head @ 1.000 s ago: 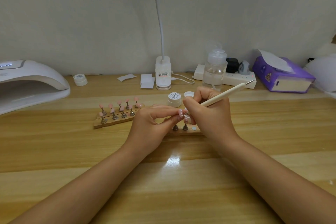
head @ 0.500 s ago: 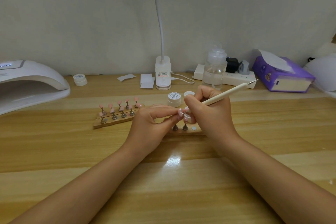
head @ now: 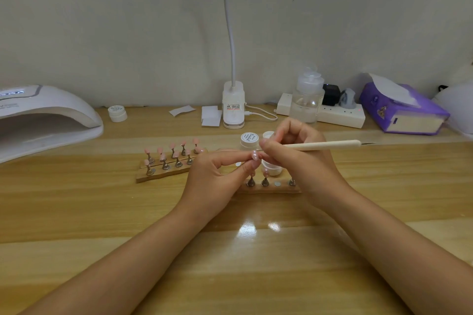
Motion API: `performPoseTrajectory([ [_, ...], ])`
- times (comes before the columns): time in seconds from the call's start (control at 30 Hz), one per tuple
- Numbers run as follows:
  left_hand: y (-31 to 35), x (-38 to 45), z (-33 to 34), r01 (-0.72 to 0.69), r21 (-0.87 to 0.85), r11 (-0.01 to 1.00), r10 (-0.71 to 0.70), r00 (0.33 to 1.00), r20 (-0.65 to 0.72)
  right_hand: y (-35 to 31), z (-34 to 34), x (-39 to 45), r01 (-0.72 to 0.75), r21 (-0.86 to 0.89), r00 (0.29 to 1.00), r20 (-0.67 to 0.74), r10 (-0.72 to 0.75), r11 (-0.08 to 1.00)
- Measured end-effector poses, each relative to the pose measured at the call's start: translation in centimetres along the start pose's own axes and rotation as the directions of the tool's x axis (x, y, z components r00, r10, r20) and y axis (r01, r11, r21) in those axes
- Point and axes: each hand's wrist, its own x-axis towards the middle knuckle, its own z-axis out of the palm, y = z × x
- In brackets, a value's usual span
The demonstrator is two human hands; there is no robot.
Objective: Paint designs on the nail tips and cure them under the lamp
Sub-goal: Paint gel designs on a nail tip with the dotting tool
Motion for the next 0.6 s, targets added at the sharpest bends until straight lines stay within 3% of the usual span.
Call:
performPoseTrajectory([
  [0.6, 0.07, 0.04, 0.10, -0.038, 0.010, 0.999, 0.038, 0.999, -0.002, 0.33, 0.23, -0.07, 0.035, -0.024, 0.999, -0.040, -0.036, 0.999],
])
